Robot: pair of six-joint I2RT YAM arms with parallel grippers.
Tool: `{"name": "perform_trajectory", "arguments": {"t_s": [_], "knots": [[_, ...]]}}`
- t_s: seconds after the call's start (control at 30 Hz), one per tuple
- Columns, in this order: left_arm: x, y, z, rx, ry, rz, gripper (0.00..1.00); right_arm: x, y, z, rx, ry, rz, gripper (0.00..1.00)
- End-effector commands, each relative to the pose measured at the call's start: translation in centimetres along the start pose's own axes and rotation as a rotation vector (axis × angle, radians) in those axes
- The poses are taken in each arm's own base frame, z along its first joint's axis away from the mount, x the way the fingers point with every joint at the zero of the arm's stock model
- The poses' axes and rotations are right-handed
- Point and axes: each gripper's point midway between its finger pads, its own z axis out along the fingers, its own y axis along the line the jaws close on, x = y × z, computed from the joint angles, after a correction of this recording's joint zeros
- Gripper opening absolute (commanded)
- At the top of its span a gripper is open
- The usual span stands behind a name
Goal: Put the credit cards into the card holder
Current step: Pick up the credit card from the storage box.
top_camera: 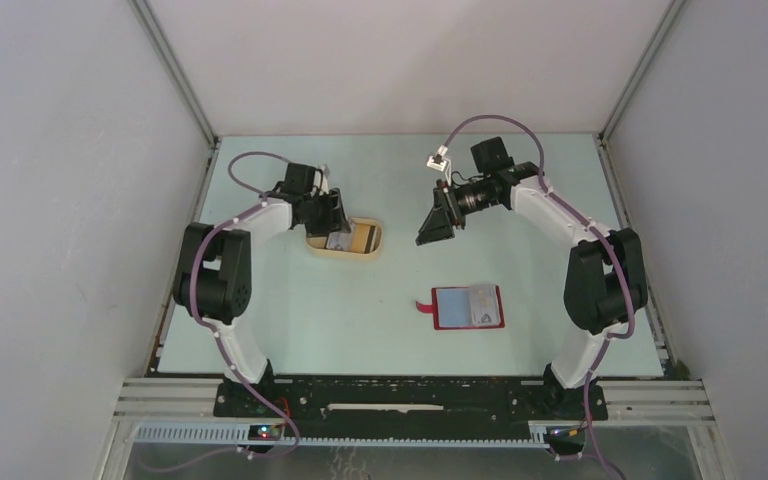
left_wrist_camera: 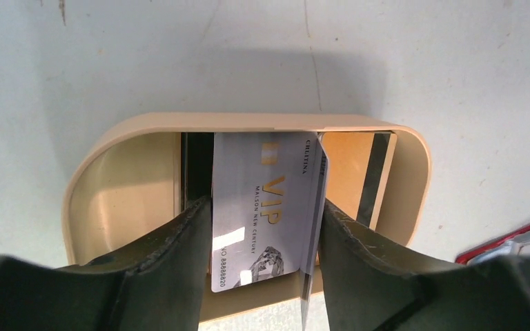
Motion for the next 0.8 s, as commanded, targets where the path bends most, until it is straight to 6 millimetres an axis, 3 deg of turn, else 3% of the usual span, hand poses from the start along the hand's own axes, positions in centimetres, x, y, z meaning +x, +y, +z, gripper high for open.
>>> {"name": "perform_trajectory", "arguments": {"t_s": [0.0,0.47,0.77], "knots": [[-0.5,-2.2,-0.6,0.118,-0.028,-0.022,0.59,-1.0,1.6,-0.9,-0.014,-0.033,-0.041,0.68],[-0.5,-2.2,-0.7,0.12,-0.035,-0.023,0.61,-1.0,1.5,-0.9,-0.016,-0.035,-0.033,0.68],[-0.4,-2.4,-0.3,0.137,-0.027,-0.023,0.62,-1.2,0.7,2.8,0.027,0.004,-0.019,0.68]]}}
